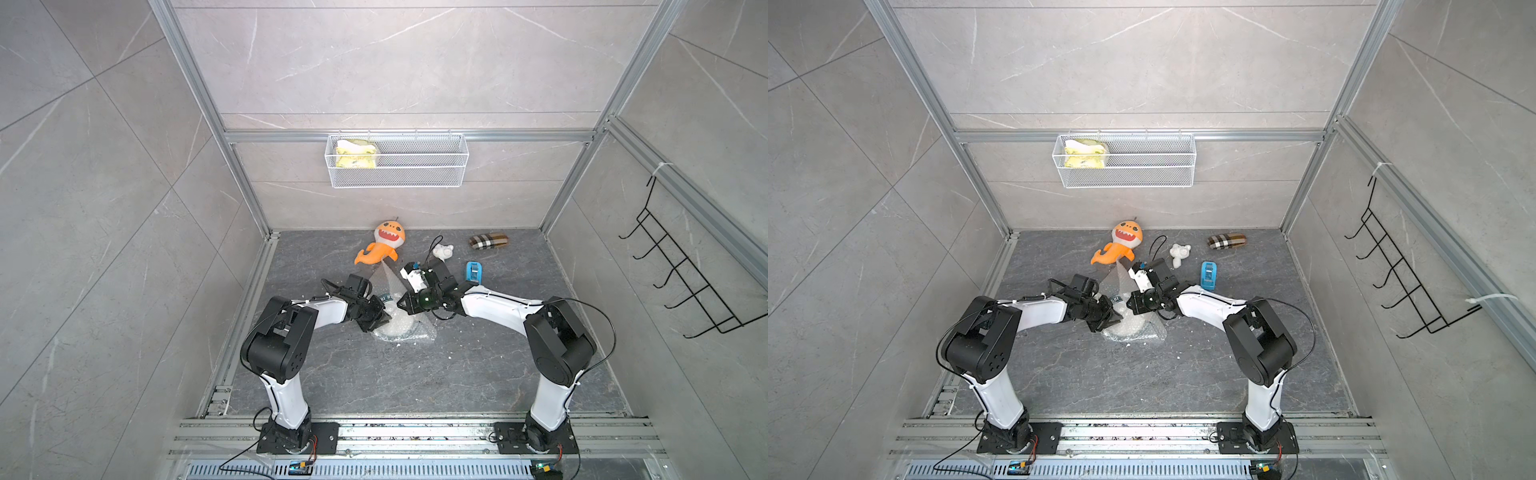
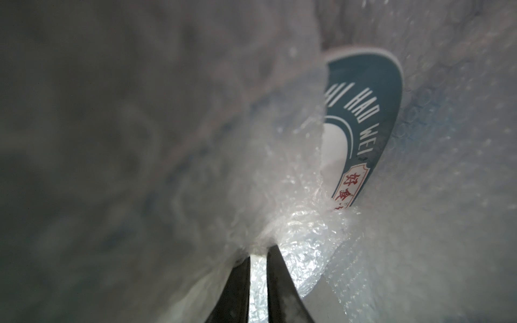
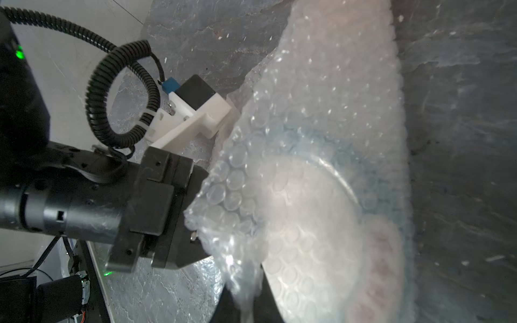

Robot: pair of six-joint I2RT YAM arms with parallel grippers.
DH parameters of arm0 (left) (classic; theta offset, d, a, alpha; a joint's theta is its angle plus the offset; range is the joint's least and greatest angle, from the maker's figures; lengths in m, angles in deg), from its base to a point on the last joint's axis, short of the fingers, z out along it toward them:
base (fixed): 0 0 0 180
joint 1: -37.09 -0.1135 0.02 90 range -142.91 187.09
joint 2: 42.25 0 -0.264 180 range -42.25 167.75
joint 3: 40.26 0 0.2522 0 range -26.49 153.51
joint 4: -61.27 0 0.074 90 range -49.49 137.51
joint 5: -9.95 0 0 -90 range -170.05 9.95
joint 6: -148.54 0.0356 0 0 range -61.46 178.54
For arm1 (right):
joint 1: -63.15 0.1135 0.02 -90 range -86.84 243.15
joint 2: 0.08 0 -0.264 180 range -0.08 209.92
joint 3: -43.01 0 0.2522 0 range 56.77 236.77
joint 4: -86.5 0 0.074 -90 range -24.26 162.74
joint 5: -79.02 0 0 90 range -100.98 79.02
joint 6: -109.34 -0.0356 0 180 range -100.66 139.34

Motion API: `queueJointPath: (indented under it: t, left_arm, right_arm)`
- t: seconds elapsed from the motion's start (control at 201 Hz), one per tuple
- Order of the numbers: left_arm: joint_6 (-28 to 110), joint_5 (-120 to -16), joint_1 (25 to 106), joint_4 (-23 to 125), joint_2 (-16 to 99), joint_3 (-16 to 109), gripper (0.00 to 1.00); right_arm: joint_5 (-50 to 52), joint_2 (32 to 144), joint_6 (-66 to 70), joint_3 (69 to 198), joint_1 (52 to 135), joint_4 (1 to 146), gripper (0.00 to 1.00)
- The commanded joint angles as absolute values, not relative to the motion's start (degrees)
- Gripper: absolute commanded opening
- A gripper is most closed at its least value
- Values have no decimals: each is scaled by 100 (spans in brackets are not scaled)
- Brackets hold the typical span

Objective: Wrap dinner plates in bubble wrap
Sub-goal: Wrap the plate in the bubble wrap.

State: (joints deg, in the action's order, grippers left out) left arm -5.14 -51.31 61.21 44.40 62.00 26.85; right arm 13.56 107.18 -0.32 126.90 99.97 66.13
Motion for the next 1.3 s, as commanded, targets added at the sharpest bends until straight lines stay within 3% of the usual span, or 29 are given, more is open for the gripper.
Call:
queueJointPath:
  t: [0.0,0.289,0.643,0.867,1.012,1.291]
  left_arm:
    - [-499,-5968,6071,3975,6640,2390,17]
    - [-507,-5840,6066,4022,6579,2370,17]
    - [-546,-5666,6022,3807,6020,2508,17]
    - [-854,-5662,5789,3819,5217,2437,16]
    - [-1049,-5241,5775,4256,5369,2599,16]
    - [-988,-4638,5866,4602,5680,2844,31]
  right_arm:
    - [1736,10952,-41,12804,10251,6581,9]
    - [1228,11502,88,12876,10394,6184,17]
    - [1020,11666,185,12727,10402,6040,44]
    - [1097,11690,141,12647,10402,6146,45]
    - [1130,11647,150,12658,10402,6144,43]
    - [1175,11602,130,12777,10402,6152,41]
